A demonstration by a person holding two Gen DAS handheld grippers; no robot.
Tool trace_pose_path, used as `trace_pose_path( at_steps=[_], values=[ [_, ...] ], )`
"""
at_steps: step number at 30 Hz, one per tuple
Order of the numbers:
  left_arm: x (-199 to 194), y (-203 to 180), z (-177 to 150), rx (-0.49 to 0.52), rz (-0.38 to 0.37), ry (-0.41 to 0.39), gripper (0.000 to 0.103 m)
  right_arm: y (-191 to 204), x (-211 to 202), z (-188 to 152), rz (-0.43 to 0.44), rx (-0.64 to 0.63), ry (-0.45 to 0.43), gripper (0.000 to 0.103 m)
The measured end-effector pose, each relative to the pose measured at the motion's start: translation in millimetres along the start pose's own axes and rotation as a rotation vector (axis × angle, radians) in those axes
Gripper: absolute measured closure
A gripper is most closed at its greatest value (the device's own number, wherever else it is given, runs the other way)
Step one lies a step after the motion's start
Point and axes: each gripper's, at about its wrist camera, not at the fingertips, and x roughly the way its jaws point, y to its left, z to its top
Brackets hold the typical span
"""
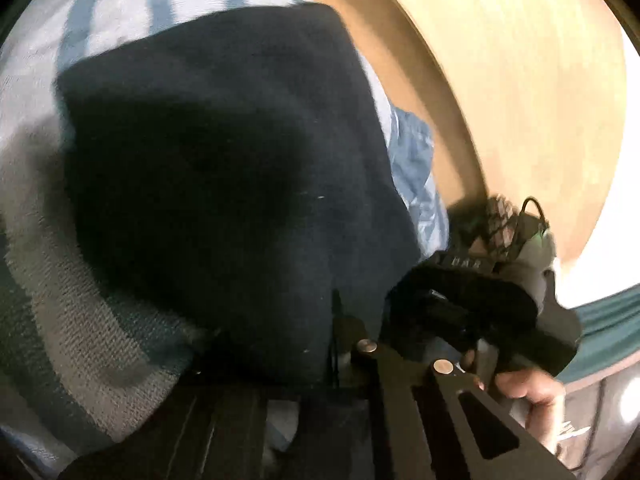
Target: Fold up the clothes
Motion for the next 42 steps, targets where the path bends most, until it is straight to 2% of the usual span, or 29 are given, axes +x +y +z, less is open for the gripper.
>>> trace_pose_path(
  at_steps=[2,5,7,10,11,12,13,14,16,18,21,22,23,25,26,27,29,31,33,34,36,40,42],
  values=[
    [-8,3,0,0.005,0.005,-0.023,0.096,7,-7,1,0.040,-0.022,0.002,0.099],
    [-10,7,8,0.000,0.004,-0.047,0.096,21,-20,5,0.051,-0.076,-0.065,0.099],
    [-7,12,7,0.002,0.012,-0.044,0.096,17,-13,4,0.048,-0.065,-0.070,0.099],
    [-12,18,2,0.014,0.019,-0.050,0.096,2,-17,-8,0.127,-0.027,-0.116,0.096],
    [-12,20,1,0.006,0.017,-0.051,0.096,-5,-22,-12,0.160,-0.001,-0.130,0.091],
    [-12,22,0,-0.003,0.010,-0.050,0.096,-12,-27,-15,0.182,0.040,-0.146,0.078],
    [-13,24,0,-0.012,0.002,-0.049,0.096,-19,-35,-20,0.186,0.101,-0.167,0.045],
    [-13,26,0,-0.021,-0.007,-0.048,0.096,-25,-46,-28,0.208,0.112,-0.186,0.043],
    [-13,32,0,-0.055,-0.033,-0.043,0.096,-36,-67,-43,0.253,0.132,-0.224,0.048],
    [-12,37,-2,-0.083,-0.051,-0.044,0.096,-46,-92,-68,0.274,0.149,-0.268,0.048],
    [-14,40,-7,-0.110,-0.057,-0.031,0.095,-59,-108,-106,0.265,0.212,-0.276,0.043],
    [-1,35,7,-0.116,-0.053,-0.014,0.092,-67,-112,-118,0.255,0.242,-0.278,0.043],
    [1,33,7,-0.114,-0.050,0.012,0.086,-74,-115,-129,0.244,0.272,-0.280,0.043],
    [-25,45,-6,-0.110,-0.055,0.068,0.074,-90,-121,-162,0.218,0.359,-0.290,0.045],
    [-35,47,-13,-0.110,-0.055,0.099,0.074,-95,-123,-175,0.213,0.390,-0.288,0.047],
    [-45,48,-21,-0.095,-0.039,0.133,0.074,-102,-119,-188,0.202,0.425,-0.275,0.048],
    [-38,25,-24,-0.035,0.046,0.190,0.074,-116,-120,-214,0.171,0.459,-0.251,0.050],
    [-45,12,-34,0.021,0.105,0.218,0.074,-128,-128,-239,0.107,0.447,-0.240,0.050],
    [-46,7,-47,0.075,0.160,0.283,0.073,-139,-133,-255,0.037,0.432,-0.243,0.050],
    [-36,4,-58,0.100,0.176,0.343,0.068,-144,-135,-264,0.015,0.434,-0.241,0.050],
    [-28,6,-75,0.093,0.188,0.406,0.063,-153,-136,-279,0.029,0.470,-0.220,0.050],
    [-31,7,-99,0.132,0.198,0.400,0.061,-155,-140,-305,0.045,0.497,-0.196,0.050],
    [-49,18,-105,0.175,0.205,0.378,0.064,-151,-139,-314,0.048,0.492,-0.188,0.050]
  ],
)
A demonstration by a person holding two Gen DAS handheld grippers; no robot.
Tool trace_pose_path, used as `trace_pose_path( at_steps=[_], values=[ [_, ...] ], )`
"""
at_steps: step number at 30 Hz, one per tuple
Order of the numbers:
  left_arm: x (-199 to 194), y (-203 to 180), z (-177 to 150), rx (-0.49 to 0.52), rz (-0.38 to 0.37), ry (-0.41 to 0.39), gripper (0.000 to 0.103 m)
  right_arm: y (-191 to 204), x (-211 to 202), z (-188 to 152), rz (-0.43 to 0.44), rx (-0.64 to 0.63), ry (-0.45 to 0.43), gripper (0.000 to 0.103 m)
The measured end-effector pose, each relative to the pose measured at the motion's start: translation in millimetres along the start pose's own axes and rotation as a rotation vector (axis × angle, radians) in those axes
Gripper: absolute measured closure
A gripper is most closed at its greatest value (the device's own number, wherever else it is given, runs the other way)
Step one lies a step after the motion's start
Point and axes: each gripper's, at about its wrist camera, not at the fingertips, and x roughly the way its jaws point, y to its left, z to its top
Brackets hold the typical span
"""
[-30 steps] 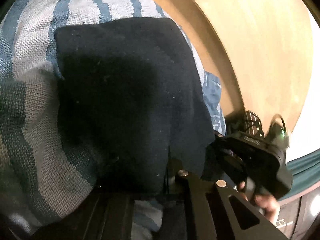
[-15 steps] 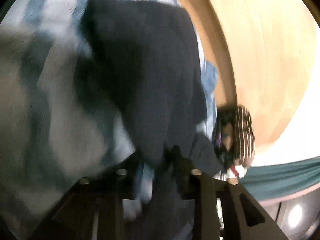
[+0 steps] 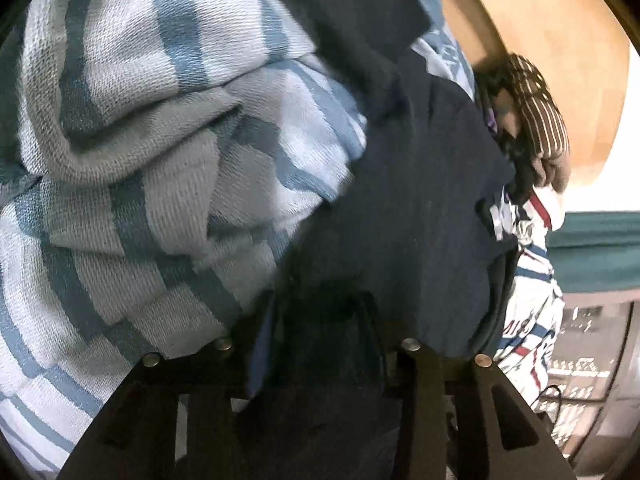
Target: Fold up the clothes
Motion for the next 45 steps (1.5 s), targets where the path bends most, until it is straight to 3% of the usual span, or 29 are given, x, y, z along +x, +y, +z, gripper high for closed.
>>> trace_pose_path(
  at_steps=[1,2,9,12,14,16,18,21,22,23,26,29,31,33,37,38,40,43,45],
  values=[
    [2,-3,-1,0.011,0.047,0.000,0.096,-1,-1,-3,-0.003,0.004,0.001,0.050],
    [6,-8,-1,0.022,0.099,0.002,0.099,-3,-2,-7,-0.007,0.008,0.003,0.050],
    [3,6,-12,-0.006,0.112,-0.030,0.099,-18,-24,-28,-0.006,0.034,-0.027,0.051],
    [-2,12,-19,-0.014,0.059,-0.047,0.096,-26,-29,-42,0.004,0.040,0.003,0.051],
    [-9,19,-30,-0.060,0.025,0.027,0.079,-34,-33,-55,0.010,0.048,0.027,0.051],
    [-16,23,-40,-0.065,0.002,0.068,0.069,-40,-37,-68,0.022,0.058,0.036,0.051],
    [-23,21,-51,-0.032,0.045,0.079,0.068,-43,-39,-79,0.035,0.064,0.039,0.051],
    [-21,20,-65,0.007,0.092,0.112,0.068,-41,-44,-93,0.052,0.062,0.034,0.051],
    [-20,20,-68,0.017,0.108,0.113,0.073,-40,-46,-96,0.057,0.058,0.033,0.051],
    [-21,24,-70,0.013,0.126,0.110,0.098,-37,-49,-100,0.061,0.051,0.029,0.051],
    [-30,36,-74,-0.012,0.173,0.115,0.098,-30,-57,-108,0.030,0.026,0.005,0.051],
    [-42,45,-72,0.042,0.222,0.120,0.099,-30,-64,-113,0.040,0.045,-0.018,0.051],
    [-42,53,-74,0.067,0.191,0.132,0.099,-28,-65,-117,0.054,0.061,-0.027,0.051],
    [-49,57,-75,0.063,0.148,0.123,0.096,-22,-64,-124,0.069,0.058,-0.028,0.050],
    [-68,66,-88,0.072,0.091,0.134,0.046,-9,-64,-140,0.095,0.042,-0.023,0.050],
    [-74,69,-96,0.077,0.107,0.130,0.040,-7,-65,-144,0.096,0.029,-0.021,0.050],
    [-82,78,-111,0.079,0.142,0.135,0.040,-4,-66,-151,0.073,-0.006,-0.017,0.050],
    [-89,97,-132,0.035,0.131,0.133,0.040,0,-67,-161,0.021,-0.066,-0.012,0.050],
    [-92,103,-145,0.048,0.135,0.113,0.046,2,-67,-168,0.000,-0.101,0.005,0.050]
  ],
)
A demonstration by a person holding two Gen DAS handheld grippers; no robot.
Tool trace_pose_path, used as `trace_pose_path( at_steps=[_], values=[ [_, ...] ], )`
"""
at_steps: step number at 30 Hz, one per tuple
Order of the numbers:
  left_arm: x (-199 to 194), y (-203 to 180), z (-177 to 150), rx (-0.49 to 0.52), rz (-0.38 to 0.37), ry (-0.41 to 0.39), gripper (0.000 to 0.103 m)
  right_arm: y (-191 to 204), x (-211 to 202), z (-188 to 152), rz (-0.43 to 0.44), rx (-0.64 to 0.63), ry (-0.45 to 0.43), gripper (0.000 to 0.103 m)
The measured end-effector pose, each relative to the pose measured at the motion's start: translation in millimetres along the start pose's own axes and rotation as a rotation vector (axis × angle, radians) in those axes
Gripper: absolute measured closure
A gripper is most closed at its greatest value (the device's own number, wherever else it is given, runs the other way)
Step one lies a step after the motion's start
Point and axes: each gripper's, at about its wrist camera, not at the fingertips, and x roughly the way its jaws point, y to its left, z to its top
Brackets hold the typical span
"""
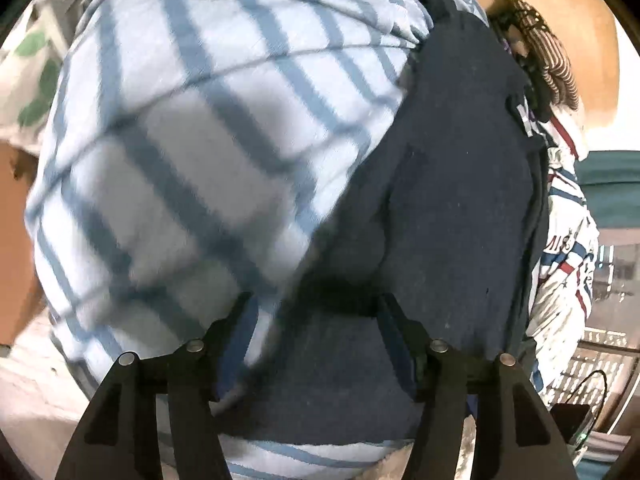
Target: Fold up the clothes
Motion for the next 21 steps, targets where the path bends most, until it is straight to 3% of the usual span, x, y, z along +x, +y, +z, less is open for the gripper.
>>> trace_pose_path(
  at_steps=[1,2,3,8,13,15,17,19,21],
  values=[
    [0,0,-4,0.015,0.021,-0.004,0.058,1,0,-3,-0.001,-0.007,0.004,0.050],
    [1,-1,-9,0.042,0.059,-0.008,0.087,1,-1,-6,0.004,-0.010,0.008,0.050],
    [2,2,-14,0.047,0.066,0.001,0.100,1,-2,-8,0.013,-0.008,0.011,0.050],
    [-8,21,-33,0.023,0.035,0.033,0.099,-5,-18,-12,0.020,0.000,-0.023,0.050],
    [-4,36,-27,-0.073,0.022,0.043,0.097,-6,-26,-9,-0.049,-0.026,-0.036,0.050],
    [-12,35,-33,-0.081,0.025,0.021,0.085,-3,-29,-8,-0.079,-0.048,-0.037,0.050],
    [-19,37,-42,-0.094,0.024,0.018,0.057,0,-33,-6,-0.118,-0.093,-0.043,0.048],
    [-25,43,-54,-0.147,0.002,-0.002,0.047,0,-33,-2,-0.156,-0.115,-0.017,0.046],
    [-27,53,-65,-0.203,-0.020,-0.034,0.047,-5,-26,-1,-0.176,-0.118,0.036,0.046]
  ],
)
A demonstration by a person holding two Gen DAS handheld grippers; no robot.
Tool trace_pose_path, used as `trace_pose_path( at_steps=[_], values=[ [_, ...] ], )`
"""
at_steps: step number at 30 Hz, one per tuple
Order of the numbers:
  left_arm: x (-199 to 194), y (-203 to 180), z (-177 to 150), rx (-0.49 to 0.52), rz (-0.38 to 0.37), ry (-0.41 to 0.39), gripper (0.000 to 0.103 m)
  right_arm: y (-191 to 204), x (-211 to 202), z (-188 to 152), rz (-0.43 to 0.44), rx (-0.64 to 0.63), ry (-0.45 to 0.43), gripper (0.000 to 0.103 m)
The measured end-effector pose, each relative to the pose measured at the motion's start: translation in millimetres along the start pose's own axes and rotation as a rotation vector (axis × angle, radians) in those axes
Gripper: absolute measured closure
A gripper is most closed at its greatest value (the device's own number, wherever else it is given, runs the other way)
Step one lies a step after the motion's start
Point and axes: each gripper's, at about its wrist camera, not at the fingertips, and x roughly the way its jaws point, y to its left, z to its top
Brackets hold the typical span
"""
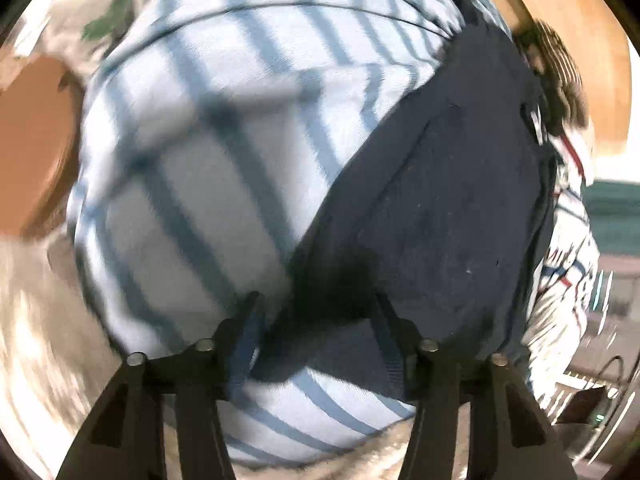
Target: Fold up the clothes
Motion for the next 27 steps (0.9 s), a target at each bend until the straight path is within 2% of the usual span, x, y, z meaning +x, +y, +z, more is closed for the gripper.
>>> trace_pose_path(
  at_steps=[3,4,5,6,7,9,13,15,19,22,24,25,26,27],
  values=[
    [-3,20,-5,-0.108,-0.071,-0.068,0.047,-4,16,-2,-0.020,-0.027,0.083,0.046],
    [-3,24,-4,-0.123,-0.084,-0.077,0.050,-3,20,-3,-0.019,-0.044,0.104,0.046],
    [10,7,-13,-0.106,-0.068,-0.075,0.071,0,24,-6,-0.012,-0.073,0.124,0.046],
    [20,-6,-18,-0.066,-0.015,-0.060,0.090,3,27,-8,-0.003,-0.102,0.141,0.046],
    [23,-9,-18,-0.029,0.020,-0.036,0.099,8,29,-11,0.007,-0.132,0.147,0.046],
    [19,-3,-19,0.001,0.034,0.000,0.099,24,32,-19,0.026,-0.226,0.160,0.046],
    [13,0,-11,0.013,0.057,-0.015,0.100,55,41,-37,0.058,-0.412,0.199,0.047],
    [13,1,-12,0.009,0.053,-0.028,0.099,68,47,-47,0.040,-0.501,0.194,0.047],
    [21,-7,-6,-0.071,-0.011,-0.059,0.098,93,64,-69,-0.045,-0.696,0.200,0.048],
    [-6,80,-40,-0.112,-0.063,-0.062,0.095,103,76,-85,-0.114,-0.820,0.194,0.046],
    [-7,81,-61,-0.116,-0.076,-0.059,0.092,106,77,-90,-0.146,-0.863,0.176,0.045],
    [-9,74,-66,-0.115,-0.079,-0.058,0.091,106,77,-91,-0.159,-0.875,0.165,0.050],
    [0,64,-62,-0.118,-0.083,-0.057,0.089,104,76,-88,-0.162,-0.861,0.150,0.068],
    [9,54,-57,-0.121,-0.086,-0.055,0.088,102,75,-85,-0.170,-0.839,0.135,0.078]
  ],
)
